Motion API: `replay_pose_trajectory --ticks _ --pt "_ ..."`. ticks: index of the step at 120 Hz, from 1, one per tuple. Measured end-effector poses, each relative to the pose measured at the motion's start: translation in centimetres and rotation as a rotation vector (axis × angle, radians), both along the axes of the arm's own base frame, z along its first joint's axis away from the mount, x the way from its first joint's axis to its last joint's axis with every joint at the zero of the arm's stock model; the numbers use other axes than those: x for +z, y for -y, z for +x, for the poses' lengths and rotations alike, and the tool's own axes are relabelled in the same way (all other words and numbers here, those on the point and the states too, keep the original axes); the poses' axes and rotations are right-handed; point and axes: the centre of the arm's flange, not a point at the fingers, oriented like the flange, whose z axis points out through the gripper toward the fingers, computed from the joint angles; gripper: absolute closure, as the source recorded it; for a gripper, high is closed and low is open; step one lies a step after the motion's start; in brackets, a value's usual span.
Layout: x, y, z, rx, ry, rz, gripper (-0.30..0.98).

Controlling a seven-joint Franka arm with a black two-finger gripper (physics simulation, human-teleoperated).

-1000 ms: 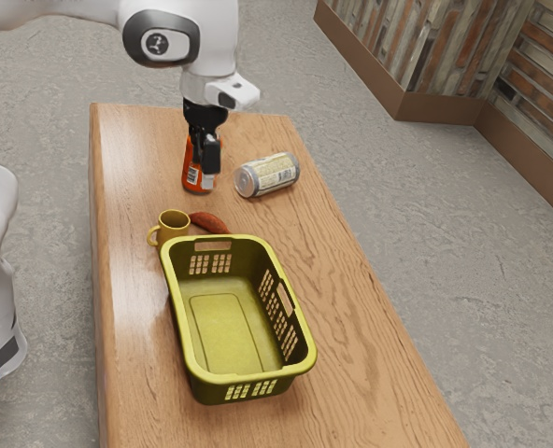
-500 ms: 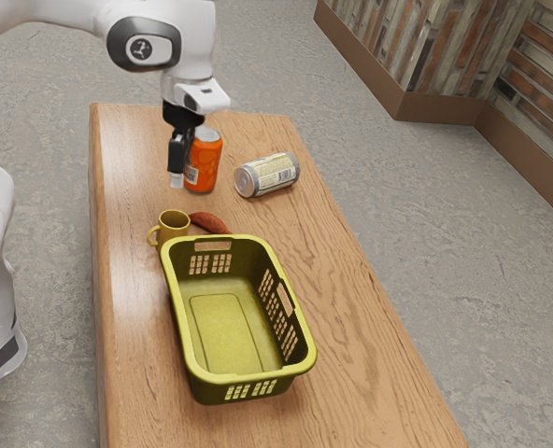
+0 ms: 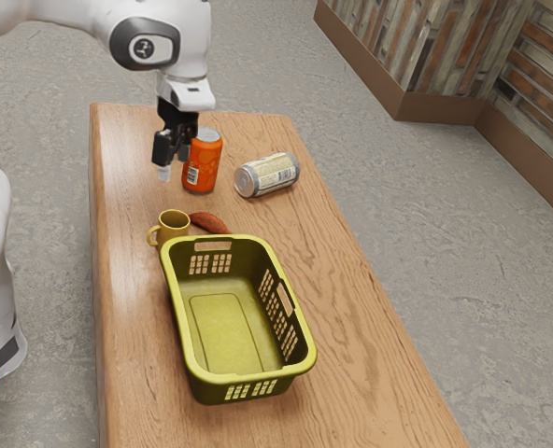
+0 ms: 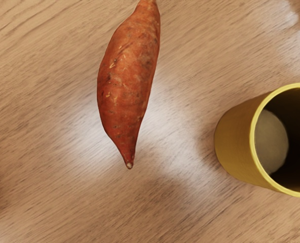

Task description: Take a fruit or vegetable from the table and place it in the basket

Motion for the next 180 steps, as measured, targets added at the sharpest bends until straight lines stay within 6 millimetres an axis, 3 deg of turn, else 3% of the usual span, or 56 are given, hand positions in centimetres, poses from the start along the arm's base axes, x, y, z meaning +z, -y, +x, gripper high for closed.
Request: replay_pose_trajectory --ticks 32,91,146,162,180 --pt "-1.7 0.4 2.1 -0.111 -0.007 -0.01 0.0" --pt "-2.6 2.0 4.7 -0.254 0.051 0.005 0.0" --pt "-4.8 2.7 6.0 -0.285 0.036 -0.033 0.02" --pt "-5.1 3.1 6.2 -0.289 0.04 -0.052 0.07" --pt "-5.6 2.3 6.1 -0.267 0.038 -0.064 0.11"
